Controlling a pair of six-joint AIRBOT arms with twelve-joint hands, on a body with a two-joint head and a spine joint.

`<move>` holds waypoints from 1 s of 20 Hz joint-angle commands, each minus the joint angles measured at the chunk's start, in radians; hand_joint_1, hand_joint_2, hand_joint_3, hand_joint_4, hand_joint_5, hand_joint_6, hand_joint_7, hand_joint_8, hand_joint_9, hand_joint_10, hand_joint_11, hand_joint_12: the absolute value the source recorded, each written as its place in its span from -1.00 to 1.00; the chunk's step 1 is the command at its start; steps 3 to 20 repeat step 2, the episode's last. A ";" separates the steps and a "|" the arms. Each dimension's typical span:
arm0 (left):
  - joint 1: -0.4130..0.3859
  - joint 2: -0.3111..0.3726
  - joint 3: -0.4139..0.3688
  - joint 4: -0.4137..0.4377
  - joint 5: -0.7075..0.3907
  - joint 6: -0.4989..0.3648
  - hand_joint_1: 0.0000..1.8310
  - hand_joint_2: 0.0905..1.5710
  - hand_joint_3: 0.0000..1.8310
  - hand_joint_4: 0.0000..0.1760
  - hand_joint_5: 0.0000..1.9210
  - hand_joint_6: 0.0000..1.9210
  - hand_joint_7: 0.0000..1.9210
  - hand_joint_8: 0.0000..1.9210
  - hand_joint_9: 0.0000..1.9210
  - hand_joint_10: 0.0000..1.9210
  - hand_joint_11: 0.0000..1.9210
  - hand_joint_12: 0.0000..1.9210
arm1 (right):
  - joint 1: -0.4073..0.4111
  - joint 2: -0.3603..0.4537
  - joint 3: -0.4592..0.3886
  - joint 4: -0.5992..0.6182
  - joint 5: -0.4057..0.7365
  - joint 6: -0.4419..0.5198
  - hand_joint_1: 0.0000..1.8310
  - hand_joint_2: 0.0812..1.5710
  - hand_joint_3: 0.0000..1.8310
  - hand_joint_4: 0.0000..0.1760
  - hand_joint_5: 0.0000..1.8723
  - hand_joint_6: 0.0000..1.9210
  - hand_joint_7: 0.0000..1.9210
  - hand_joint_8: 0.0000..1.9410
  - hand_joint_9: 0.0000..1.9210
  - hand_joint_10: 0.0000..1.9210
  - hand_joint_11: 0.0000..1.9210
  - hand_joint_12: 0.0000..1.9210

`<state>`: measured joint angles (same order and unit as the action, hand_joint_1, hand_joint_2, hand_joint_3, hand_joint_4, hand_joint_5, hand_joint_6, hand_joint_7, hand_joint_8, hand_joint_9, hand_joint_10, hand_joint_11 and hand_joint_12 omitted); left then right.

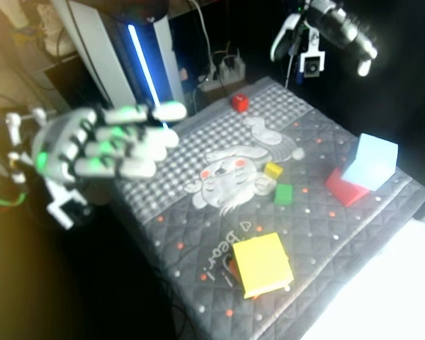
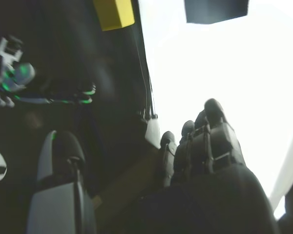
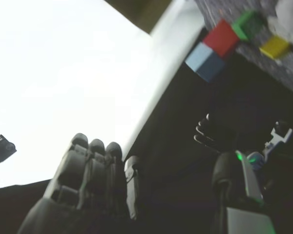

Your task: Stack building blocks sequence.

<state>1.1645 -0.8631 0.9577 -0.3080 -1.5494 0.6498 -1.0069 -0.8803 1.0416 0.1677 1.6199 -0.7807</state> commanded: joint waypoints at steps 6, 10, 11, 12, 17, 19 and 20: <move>-0.010 -0.002 0.000 0.001 -0.183 -0.022 -0.95 0.61 -0.96 -0.62 -0.87 -0.96 -0.98 -1.00 -0.89 -1.00 -1.00 -0.89 | 0.006 0.007 -0.009 0.017 0.142 0.001 -0.33 0.34 -0.97 0.92 -1.00 -1.00 -1.00 -1.00 -0.99 -1.00 -1.00 -1.00; -0.010 -0.002 0.000 0.001 -0.183 -0.022 -0.95 0.61 -0.96 -0.62 -0.87 -0.96 -0.98 -1.00 -0.89 -1.00 -1.00 -0.89 | 0.006 0.007 -0.009 0.017 0.142 0.001 -0.33 0.34 -0.97 0.92 -1.00 -1.00 -1.00 -1.00 -0.99 -1.00 -1.00 -1.00; -0.010 -0.002 0.000 0.001 -0.183 -0.022 -0.95 0.61 -0.96 -0.62 -0.87 -0.96 -0.98 -1.00 -0.89 -1.00 -1.00 -0.89 | 0.006 0.007 -0.009 0.017 0.142 0.001 -0.33 0.34 -0.97 0.92 -1.00 -1.00 -1.00 -1.00 -0.99 -1.00 -1.00 -1.00; -0.010 -0.002 0.000 0.001 -0.183 -0.022 -0.95 0.61 -0.96 -0.62 -0.87 -0.96 -0.98 -1.00 -0.89 -1.00 -1.00 -0.89 | 0.006 0.007 -0.009 0.017 0.142 0.001 -0.33 0.34 -0.97 0.92 -1.00 -1.00 -1.00 -1.00 -0.99 -1.00 -1.00 -1.00; -0.010 -0.002 0.000 0.001 -0.183 -0.022 -0.95 0.61 -0.96 -0.62 -0.87 -0.96 -0.98 -1.00 -0.89 -1.00 -1.00 -0.89 | 0.006 0.007 -0.009 0.017 0.142 0.001 -0.33 0.34 -0.97 0.92 -1.00 -1.00 -1.00 -1.00 -0.99 -1.00 -1.00 -1.00; -0.010 -0.002 0.000 0.001 -0.183 -0.022 -0.95 0.61 -0.96 -0.62 -0.87 -0.96 -0.98 -1.00 -0.89 -1.00 -1.00 -0.89 | 0.006 0.007 -0.009 0.017 0.142 0.001 -0.33 0.34 -0.97 0.92 -1.00 -1.00 -1.00 -1.00 -0.99 -1.00 -1.00 -1.00; -0.010 -0.002 0.000 0.001 -0.183 -0.022 -0.95 0.61 -0.96 -0.62 -0.87 -0.96 -0.98 -1.00 -0.89 -1.00 -1.00 -0.89 | 0.006 0.007 -0.009 0.017 0.142 0.001 -0.33 0.34 -0.97 0.92 -1.00 -1.00 -1.00 -1.00 -0.99 -1.00 -1.00 -1.00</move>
